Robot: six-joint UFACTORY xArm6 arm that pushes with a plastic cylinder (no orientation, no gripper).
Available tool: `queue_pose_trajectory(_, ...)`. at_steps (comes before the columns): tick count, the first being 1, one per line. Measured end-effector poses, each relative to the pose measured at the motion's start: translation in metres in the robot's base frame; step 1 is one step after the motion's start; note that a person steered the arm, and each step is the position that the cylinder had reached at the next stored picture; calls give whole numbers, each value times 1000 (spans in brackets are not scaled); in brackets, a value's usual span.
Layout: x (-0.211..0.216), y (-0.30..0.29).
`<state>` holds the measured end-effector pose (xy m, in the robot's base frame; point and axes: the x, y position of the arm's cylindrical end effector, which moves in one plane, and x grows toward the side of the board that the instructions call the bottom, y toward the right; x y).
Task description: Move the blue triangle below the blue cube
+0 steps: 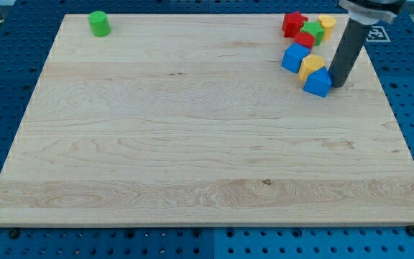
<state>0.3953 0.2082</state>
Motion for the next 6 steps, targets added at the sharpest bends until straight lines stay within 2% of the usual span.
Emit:
queue_pose_trajectory(1,24,-21)
queue_pose_trajectory(3,25,-63)
queue_pose_trajectory(4,8,-67)
queue_pose_trajectory(6,8,7)
